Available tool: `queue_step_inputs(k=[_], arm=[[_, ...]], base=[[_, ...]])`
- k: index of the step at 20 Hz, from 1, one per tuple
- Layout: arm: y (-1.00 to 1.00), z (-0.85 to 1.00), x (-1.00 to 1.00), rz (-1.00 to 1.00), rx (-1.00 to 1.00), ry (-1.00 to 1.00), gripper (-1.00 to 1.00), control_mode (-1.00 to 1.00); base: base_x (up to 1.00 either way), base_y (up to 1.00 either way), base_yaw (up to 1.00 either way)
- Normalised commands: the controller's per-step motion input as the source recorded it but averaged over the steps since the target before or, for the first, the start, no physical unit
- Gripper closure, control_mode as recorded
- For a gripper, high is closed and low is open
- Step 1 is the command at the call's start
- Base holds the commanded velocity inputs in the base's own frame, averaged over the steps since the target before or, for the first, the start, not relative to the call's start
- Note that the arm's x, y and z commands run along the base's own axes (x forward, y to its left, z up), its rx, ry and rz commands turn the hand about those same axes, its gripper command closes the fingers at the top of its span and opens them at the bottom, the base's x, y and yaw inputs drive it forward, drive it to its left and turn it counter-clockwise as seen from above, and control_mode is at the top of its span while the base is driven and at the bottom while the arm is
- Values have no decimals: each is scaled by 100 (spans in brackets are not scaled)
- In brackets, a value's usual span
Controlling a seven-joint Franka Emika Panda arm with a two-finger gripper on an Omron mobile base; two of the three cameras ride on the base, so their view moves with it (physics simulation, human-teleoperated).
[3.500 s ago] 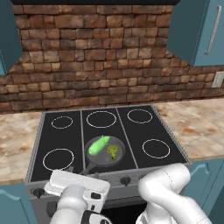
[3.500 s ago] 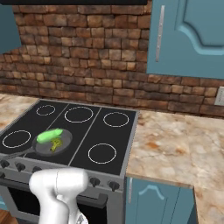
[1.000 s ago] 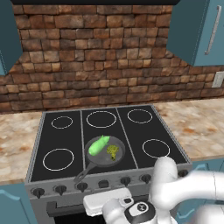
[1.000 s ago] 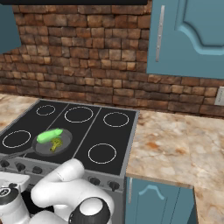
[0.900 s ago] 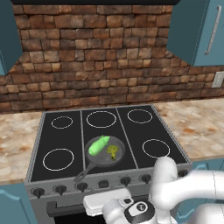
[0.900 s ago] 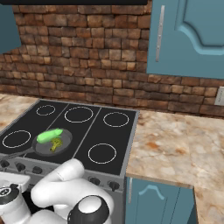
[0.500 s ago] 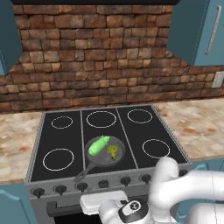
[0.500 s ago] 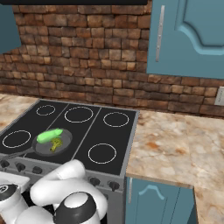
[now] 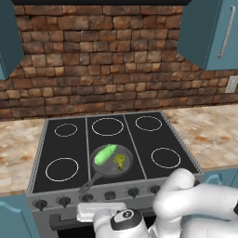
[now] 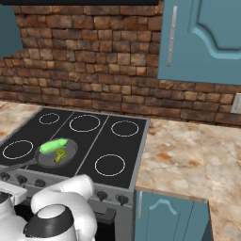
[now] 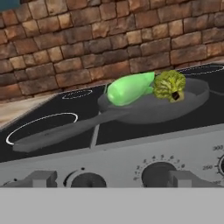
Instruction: Put the corn and broccoli in the pan. Then turn on the front center burner and set the heat to medium.
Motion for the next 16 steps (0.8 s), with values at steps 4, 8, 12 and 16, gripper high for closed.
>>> queue_step_inputs(k=[4, 8, 12, 16], arm=[[16, -30, 0, -1, -7, -1, -100, -100], [0, -13, 3, 3, -4, -1, -100, -100], [0, 0, 6, 6, -3, 0, -100, -100], [-1, 0, 2, 11, -1, 0, -100, -100]], base=[[0, 0, 0], [0, 0, 0], [0, 0, 0], [0, 0, 0]])
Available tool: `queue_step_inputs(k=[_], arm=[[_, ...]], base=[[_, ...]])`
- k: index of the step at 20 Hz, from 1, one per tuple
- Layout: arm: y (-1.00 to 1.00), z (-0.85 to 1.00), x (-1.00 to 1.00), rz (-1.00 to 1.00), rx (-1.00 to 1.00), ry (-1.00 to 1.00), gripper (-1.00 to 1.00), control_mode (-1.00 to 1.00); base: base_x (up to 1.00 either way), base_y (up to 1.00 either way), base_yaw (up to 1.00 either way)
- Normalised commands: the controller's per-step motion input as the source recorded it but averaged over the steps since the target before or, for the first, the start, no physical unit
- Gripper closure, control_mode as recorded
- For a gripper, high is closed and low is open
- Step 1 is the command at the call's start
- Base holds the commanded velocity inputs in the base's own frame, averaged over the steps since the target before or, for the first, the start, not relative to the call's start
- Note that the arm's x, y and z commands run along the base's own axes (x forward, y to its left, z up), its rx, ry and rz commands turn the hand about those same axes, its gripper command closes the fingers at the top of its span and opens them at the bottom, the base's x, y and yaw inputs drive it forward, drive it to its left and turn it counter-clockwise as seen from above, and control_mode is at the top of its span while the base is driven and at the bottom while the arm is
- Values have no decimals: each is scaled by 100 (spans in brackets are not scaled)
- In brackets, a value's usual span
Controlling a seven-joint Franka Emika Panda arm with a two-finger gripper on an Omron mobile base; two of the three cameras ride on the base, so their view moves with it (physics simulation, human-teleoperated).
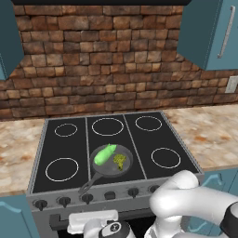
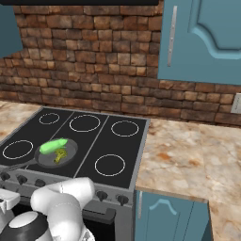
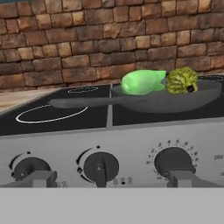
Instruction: Put the corn and broccoli in the pan. Then turn on the front center burner and set the heat to medium.
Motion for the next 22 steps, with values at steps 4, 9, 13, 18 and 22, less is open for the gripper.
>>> queue_step_inputs(k=[4, 9, 13, 18, 22], arm=[[-18, 2, 3, 11, 0, 0, -100, -100], [-18, 5, 22, 2, 0, 0, -100, -100], [-1, 0, 18, 0, 0, 2, -100, -100], [3, -2, 1, 0, 0, 1, -100, -100], [3, -1, 6, 0, 0, 0, -100, -100]], base=[[0, 0, 0], [0, 0, 0], [0, 0, 0], [0, 0, 0], [0, 0, 0]])
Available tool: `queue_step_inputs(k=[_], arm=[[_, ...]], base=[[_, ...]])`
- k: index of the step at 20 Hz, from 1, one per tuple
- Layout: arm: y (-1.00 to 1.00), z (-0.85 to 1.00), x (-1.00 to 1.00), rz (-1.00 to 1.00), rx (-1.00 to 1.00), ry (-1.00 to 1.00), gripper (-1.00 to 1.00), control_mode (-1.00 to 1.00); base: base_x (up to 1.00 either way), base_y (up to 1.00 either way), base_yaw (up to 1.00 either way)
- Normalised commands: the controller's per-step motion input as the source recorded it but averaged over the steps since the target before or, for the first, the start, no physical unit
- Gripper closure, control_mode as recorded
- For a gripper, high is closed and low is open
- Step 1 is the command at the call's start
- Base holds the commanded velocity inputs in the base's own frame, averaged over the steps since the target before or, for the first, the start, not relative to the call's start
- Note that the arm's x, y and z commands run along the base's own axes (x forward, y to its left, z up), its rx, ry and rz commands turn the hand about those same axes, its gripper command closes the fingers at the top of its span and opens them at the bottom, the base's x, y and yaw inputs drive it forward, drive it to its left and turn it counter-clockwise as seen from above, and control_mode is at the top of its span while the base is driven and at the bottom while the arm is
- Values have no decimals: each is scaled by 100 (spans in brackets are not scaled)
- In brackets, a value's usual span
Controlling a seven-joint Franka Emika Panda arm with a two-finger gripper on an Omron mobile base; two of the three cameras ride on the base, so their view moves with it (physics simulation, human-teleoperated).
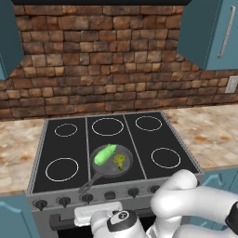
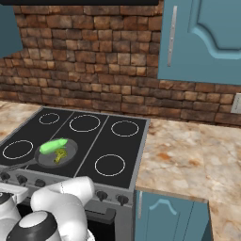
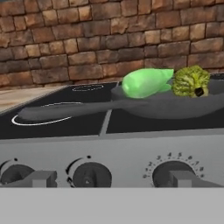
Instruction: Put the corn and broccoli in the pan. Then turn on the front center burner and set the heat to medium.
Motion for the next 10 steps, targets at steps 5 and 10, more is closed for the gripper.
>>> queue_step_inputs(k=[5, 10], arm=[[14, -2, 12, 0, 0, 0, -100, -100], [21, -16, 2, 0, 0, 0, -100, -100]], base=[[0, 0, 0], [0, 0, 0]])
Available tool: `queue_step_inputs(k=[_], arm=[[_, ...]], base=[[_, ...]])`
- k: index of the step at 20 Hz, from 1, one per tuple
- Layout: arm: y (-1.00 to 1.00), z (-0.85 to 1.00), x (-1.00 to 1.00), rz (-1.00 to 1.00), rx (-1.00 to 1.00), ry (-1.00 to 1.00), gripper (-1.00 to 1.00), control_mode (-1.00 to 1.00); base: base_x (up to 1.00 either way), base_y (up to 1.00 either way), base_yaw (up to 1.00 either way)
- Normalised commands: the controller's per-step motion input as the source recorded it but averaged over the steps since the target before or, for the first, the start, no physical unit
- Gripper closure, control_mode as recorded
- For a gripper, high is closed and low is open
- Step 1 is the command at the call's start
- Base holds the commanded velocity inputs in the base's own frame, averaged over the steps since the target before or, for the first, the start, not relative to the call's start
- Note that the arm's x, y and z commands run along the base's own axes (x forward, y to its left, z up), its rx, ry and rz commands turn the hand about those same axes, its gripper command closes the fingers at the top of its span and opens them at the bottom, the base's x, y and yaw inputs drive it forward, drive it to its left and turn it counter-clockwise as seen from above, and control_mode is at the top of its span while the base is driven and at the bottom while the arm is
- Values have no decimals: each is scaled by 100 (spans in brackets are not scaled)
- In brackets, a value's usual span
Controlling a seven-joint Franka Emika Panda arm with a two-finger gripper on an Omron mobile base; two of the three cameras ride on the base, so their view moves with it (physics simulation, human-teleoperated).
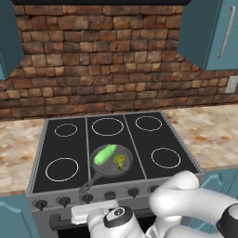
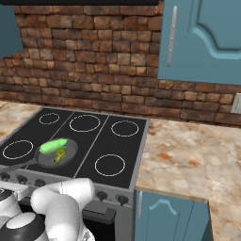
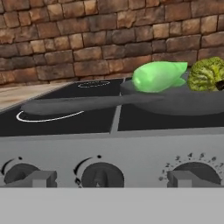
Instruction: Put the corn and broccoli in the pan. Then turn on the front center burner and set the heat to medium.
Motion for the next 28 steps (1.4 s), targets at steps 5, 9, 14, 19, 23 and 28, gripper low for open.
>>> queue_step_inputs(k=[5, 9, 14, 19, 23, 28], arm=[[1, -27, 5, 0, -1, 0, -100, -100], [0, -11, 6, 0, 0, 0, -100, -100], [6, -14, 14, 0, 0, 0, -100, -100], [4, -3, 21, 0, 0, 0, -100, -100], [0, 0, 19, 0, 0, 0, -100, -100], [1, -9, 18, 0, -1, 0, -100, -100]], base=[[0, 0, 0], [0, 0, 0], [0, 0, 0], [0, 0, 0], [0, 0, 0], [0, 0, 0]])
